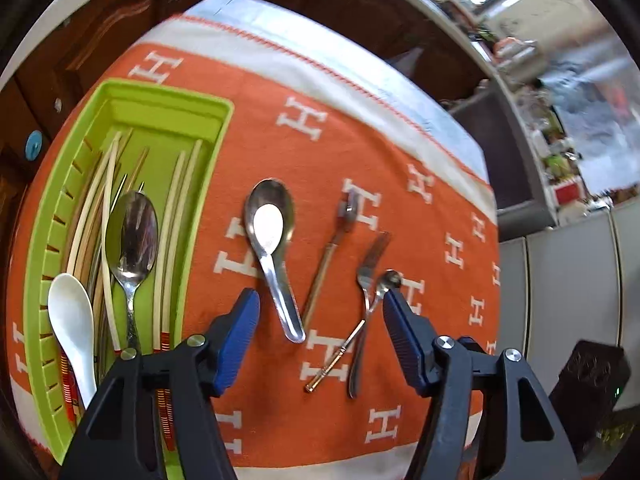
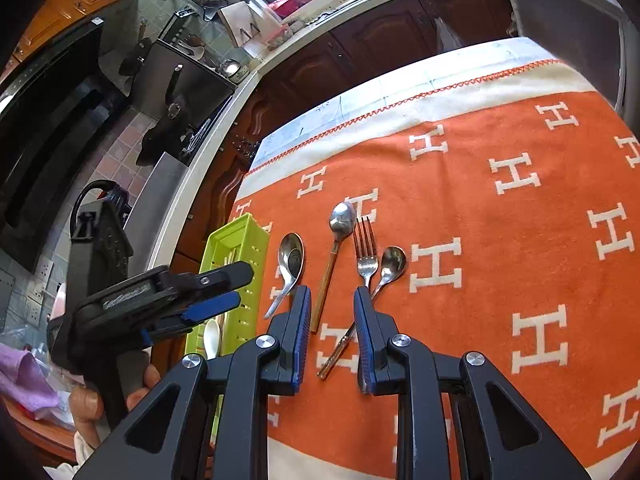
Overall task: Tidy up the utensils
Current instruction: 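Move both open tools back over the remaining spoons and fork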
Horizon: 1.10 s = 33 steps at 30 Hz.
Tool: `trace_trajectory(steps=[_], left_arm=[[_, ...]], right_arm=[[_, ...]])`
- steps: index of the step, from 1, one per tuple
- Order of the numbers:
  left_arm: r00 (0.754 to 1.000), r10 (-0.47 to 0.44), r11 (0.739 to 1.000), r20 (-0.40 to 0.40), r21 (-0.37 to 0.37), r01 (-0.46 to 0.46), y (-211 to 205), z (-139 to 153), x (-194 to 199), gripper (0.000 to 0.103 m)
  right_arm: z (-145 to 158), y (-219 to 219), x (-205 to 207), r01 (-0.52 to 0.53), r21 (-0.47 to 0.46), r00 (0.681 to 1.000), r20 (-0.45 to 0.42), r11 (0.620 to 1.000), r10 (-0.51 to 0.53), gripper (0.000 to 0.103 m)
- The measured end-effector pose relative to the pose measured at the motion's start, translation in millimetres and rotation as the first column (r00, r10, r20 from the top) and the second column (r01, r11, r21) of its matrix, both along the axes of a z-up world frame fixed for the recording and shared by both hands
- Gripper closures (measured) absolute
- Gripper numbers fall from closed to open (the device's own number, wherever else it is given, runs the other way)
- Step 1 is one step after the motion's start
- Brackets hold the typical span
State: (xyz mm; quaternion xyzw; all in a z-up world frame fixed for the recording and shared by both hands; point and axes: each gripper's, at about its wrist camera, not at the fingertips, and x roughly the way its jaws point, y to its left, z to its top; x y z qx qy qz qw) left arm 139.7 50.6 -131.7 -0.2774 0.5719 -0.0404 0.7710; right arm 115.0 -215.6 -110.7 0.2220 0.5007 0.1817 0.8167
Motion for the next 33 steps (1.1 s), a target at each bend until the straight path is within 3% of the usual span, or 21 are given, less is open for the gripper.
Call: trace_trajectory(steps=[9, 15, 17, 22, 30, 31, 32, 33], left_arm=[[0.988, 0.056, 0.997, -0.147, -0.043, -0.062, 1, -40, 10, 0.048], [0.987, 0.079, 0.994, -0.137, -0.068, -0.089, 0, -46, 16, 0.053], [0.984, 0.077, 0.992, -0.158, -0.091, -0.092, -3, -54, 18, 0.061], [0.975, 0.105, 0.98, -0.197, -0.146, -0.135, -5, -72, 18, 0.071], [0.973, 0.137, 0.959, -0.185, -0.22, -0.177, 5, -77, 15, 0.072], [0.973, 0.14, 0.958, -0.182, -0.222, -0.179, 6, -77, 14, 0.076], [0.974, 0.139, 0.959, -0.177, -0.222, -0.177, 6, -78, 15, 0.092], [0.974, 0.14, 0.957, -0.177, -0.229, -0.179, 5, -81, 15, 0.093]], right_arm=[[-14, 3, 13, -0.01, 0.033, 1.0, -0.029, 0.999, 0.011, 0.081], [-25, 2, 18, -0.004, 0.047, 0.999, -0.048, 0.999, 0.006, 0.081], [-28, 0, 19, 0.0, 0.053, 0.999, -0.054, 0.999, 0.002, 0.081], [-30, -2, 20, 0.007, 0.057, 0.999, -0.048, 0.998, -0.004, 0.081], [-32, -3, 18, 0.011, 0.057, 0.999, -0.049, 0.998, -0.008, 0.081], [-32, -3, 17, 0.01, 0.058, 0.999, -0.049, 0.998, -0.007, 0.081], [-33, -2, 17, 0.009, 0.058, 0.999, -0.051, 0.998, -0.006, 0.081], [-33, -1, 18, 0.006, 0.058, 0.999, -0.054, 0.998, -0.003, 0.081]])
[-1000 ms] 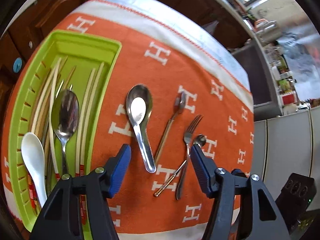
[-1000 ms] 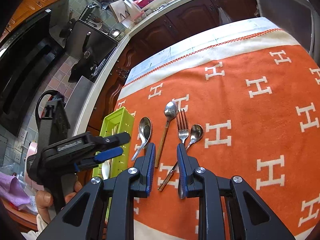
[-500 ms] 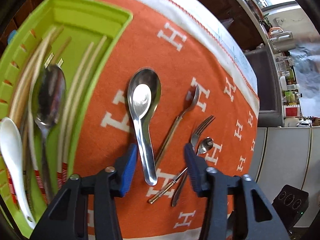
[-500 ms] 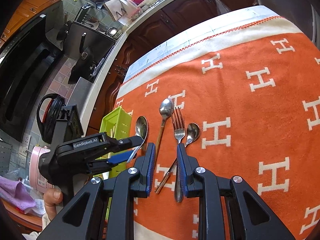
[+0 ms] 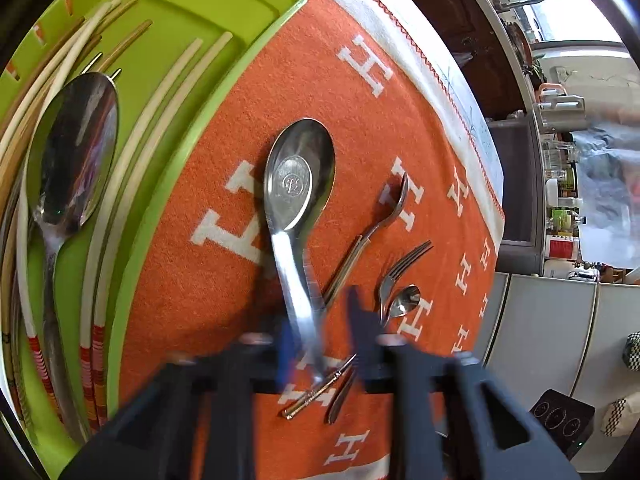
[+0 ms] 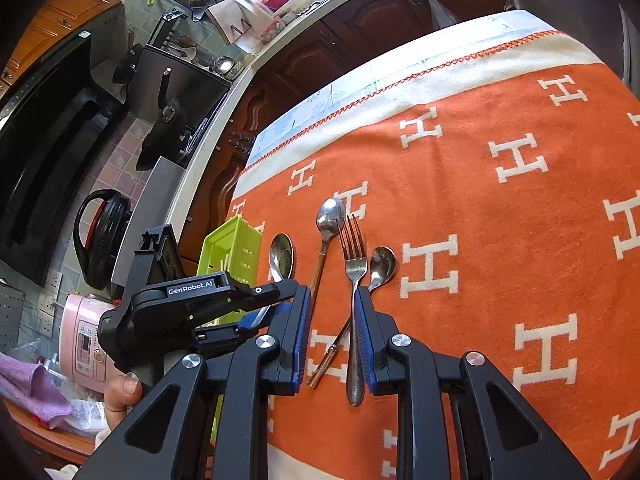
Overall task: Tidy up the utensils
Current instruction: 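Grasp the large metal spoon with the left tool while the right tool grasps the fork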
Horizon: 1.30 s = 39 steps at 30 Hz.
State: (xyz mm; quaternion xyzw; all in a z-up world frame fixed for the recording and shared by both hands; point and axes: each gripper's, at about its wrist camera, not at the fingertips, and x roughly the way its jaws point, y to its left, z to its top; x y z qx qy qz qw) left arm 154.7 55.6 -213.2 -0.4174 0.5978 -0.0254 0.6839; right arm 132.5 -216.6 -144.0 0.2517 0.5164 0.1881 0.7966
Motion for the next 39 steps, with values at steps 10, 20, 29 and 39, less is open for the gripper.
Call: trace_trajectory(steps=[10, 20, 29, 39], left_arm=[[0.986, -0.099, 0.978, 0.135, 0.198, 0.071, -13, 27, -4, 0.102], [0.969, -0.126, 0.958, 0.213, 0.28, 0.063, 2, 48, -26, 0.103], [0.943, -0.089, 0.94, 0.321, 0.341, -0.028, 30, 85, -60, 0.102], [0.941, -0.02, 0.868, 0.338, 0.474, -0.151, 80, 96, -111, 0.102]], right_arm=[[-12, 9, 1, -0.013, -0.097, 1.0, -0.013, 0.995, 0.012, 0.081], [-42, 48, -7, -0.126, -0.218, 0.992, -0.026, 0.968, 0.123, 0.081], [-54, 69, 8, -0.151, -0.31, 0.987, 0.0, 0.938, 0.159, 0.085], [-55, 97, 1, -0.185, -0.44, 0.973, 0.043, 0.879, 0.226, 0.099]])
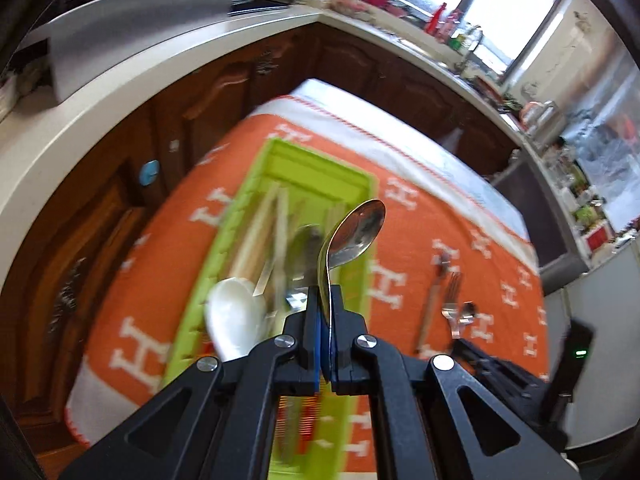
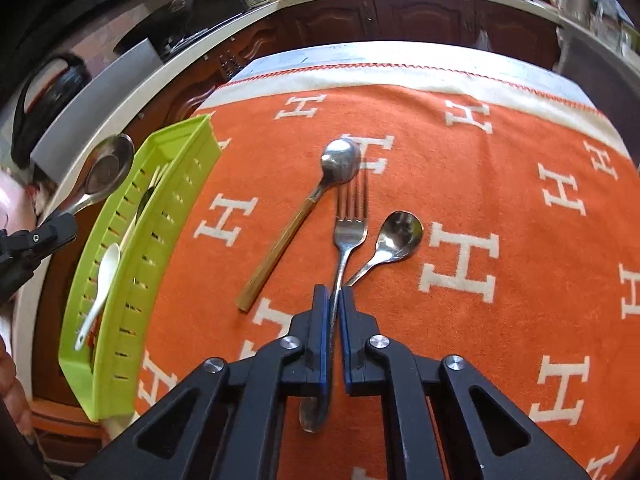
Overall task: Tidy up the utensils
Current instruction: 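Grasp the large metal spoon with the left tool while the right tool grasps the fork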
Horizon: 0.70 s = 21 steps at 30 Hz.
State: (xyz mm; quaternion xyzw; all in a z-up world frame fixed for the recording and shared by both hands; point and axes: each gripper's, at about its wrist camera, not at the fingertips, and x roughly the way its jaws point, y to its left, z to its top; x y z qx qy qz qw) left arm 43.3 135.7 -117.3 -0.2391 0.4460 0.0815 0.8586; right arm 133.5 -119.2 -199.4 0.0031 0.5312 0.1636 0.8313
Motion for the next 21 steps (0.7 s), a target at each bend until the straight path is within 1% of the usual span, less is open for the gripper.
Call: trace_trajectory(steps=[2, 4, 6, 7, 8, 13, 19, 21], left_arm=[[0.999, 0.02, 1.0, -0.037, -0.005, -0.021, 9, -12, -4, 0.102], [0.998, 0.03, 1.0, -0.062, -0.009, -0.03, 12, -23, -9, 0.102], [0.996, 0.032, 0.999, -0.082, 0.002, -0.032, 16, -29, -13, 0.098], [0.996, 0.032, 0.999, -0.088, -0.003, -0.032, 17, -31, -15, 0.094], [0.996, 0.034, 0.999, -0.088, -0.007, -0.035, 19, -32, -16, 0.091], [0.996, 0.05, 0.999, -0.08, -0.002, -0.05, 25, -30, -22, 0.086], [0.996, 0.055, 0.998, -0.064, -0.004, -0.056, 28, -23, -29, 0.084], [0.997, 0.06, 0.998, -0.054, 0.003, -0.06, 29, -18, -32, 0.078]], right_arm=[[2, 0, -5, 0.001, 0.005, 1.0, -0.005, 1.0, -0.001, 0.099], [3, -3, -8, 0.009, 0.036, 1.0, -0.026, 0.999, -0.008, 0.1], [4, -7, -10, 0.023, 0.063, 0.999, -0.041, 0.998, -0.02, 0.101], [5, -9, -12, 0.03, 0.073, 0.999, -0.045, 0.997, -0.027, 0.101], [7, -11, -13, 0.036, 0.084, 0.998, -0.048, 0.996, -0.033, 0.102], [20, -11, -19, 0.046, 0.121, 0.998, -0.039, 0.992, -0.042, 0.102], [42, -5, -24, 0.04, 0.167, 0.999, -0.025, 0.985, -0.037, 0.103], [55, 0, -26, 0.023, 0.193, 1.0, -0.017, 0.981, -0.02, 0.103]])
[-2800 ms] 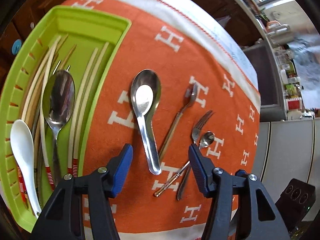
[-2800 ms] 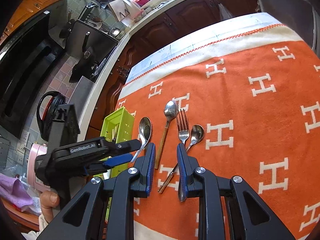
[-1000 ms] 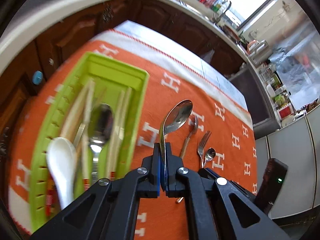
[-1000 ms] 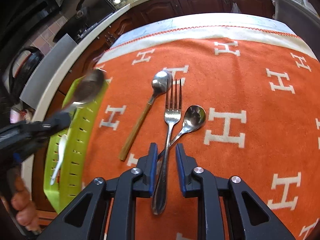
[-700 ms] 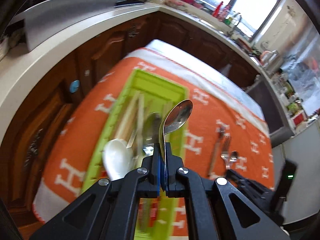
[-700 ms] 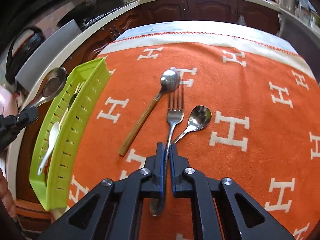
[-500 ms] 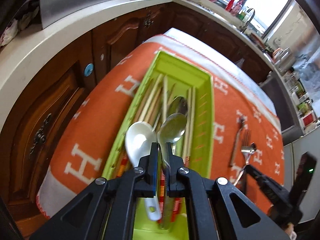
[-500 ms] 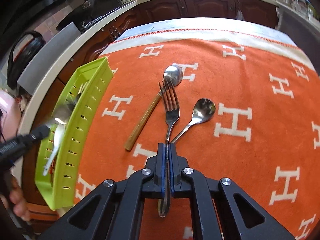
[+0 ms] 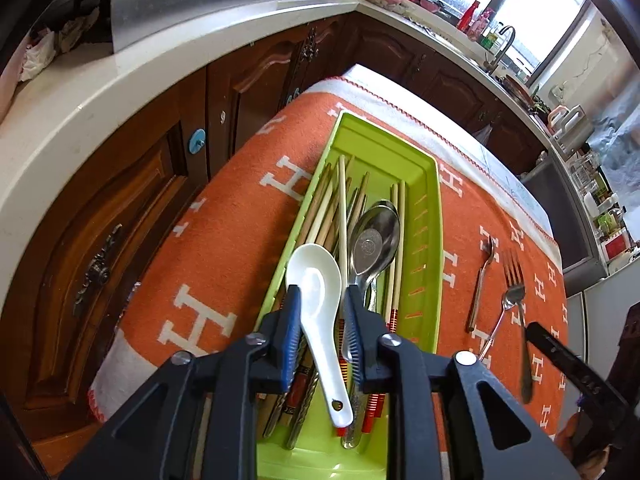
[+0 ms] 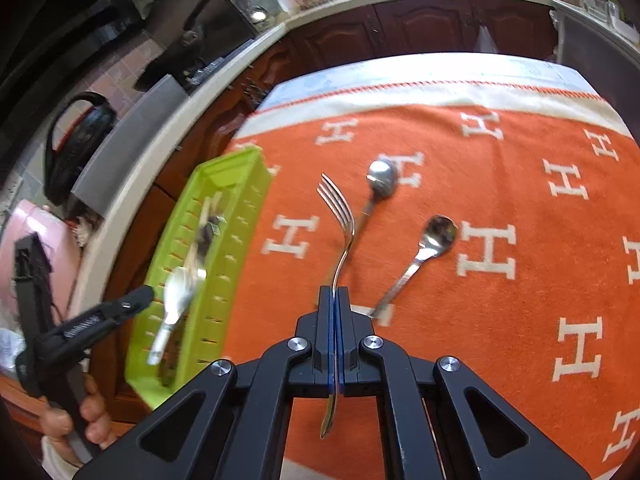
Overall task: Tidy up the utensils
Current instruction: 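Open the left tool over the tray while the right tool carries the fork into it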
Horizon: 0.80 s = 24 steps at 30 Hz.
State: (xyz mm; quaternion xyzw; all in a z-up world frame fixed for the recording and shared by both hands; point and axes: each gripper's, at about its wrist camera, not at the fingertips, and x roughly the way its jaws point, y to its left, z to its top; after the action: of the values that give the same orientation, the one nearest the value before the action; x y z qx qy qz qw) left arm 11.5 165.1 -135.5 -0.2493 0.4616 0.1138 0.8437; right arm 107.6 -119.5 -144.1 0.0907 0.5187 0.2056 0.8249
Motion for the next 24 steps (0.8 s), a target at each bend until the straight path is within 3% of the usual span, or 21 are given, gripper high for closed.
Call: trace_trajectory(steps=[5, 9, 11, 14, 18, 24], left_arm=[[0.999, 0.011, 0.999, 0.037, 0.053, -0.013, 2, 17, -8, 0.054], [0.997, 0.021, 0.991, 0.068, 0.127, -0.029, 5, 34, -11, 0.05], [0.997, 0.023, 0.992, 0.08, 0.123, -0.032, 8, 38, -13, 0.049], [0.996, 0.021, 0.993, 0.081, 0.116, -0.03, 11, 41, -14, 0.047], [0.997, 0.015, 0.993, 0.076, 0.115, -0.024, 11, 37, -15, 0.045], [0.998, 0.01, 0.996, 0.057, 0.087, -0.015, 12, 25, -13, 0.045]], right_arm=[[39, 24, -5, -0.067, 0.064, 0.997, 0.032, 0.996, 0.065, 0.103], [61, 59, -9, -0.144, 0.038, 0.988, 0.066, 0.989, 0.141, 0.103], [62, 70, -9, -0.147, 0.015, 0.987, 0.074, 0.989, 0.146, 0.103], [50, 74, 0, -0.137, -0.019, 0.99, 0.03, 0.99, 0.138, 0.103], [17, 67, 7, -0.125, -0.122, 0.992, -0.012, 0.985, 0.125, 0.089], [-18, 61, 9, -0.132, -0.184, 0.991, -0.027, 0.974, 0.13, 0.089]])
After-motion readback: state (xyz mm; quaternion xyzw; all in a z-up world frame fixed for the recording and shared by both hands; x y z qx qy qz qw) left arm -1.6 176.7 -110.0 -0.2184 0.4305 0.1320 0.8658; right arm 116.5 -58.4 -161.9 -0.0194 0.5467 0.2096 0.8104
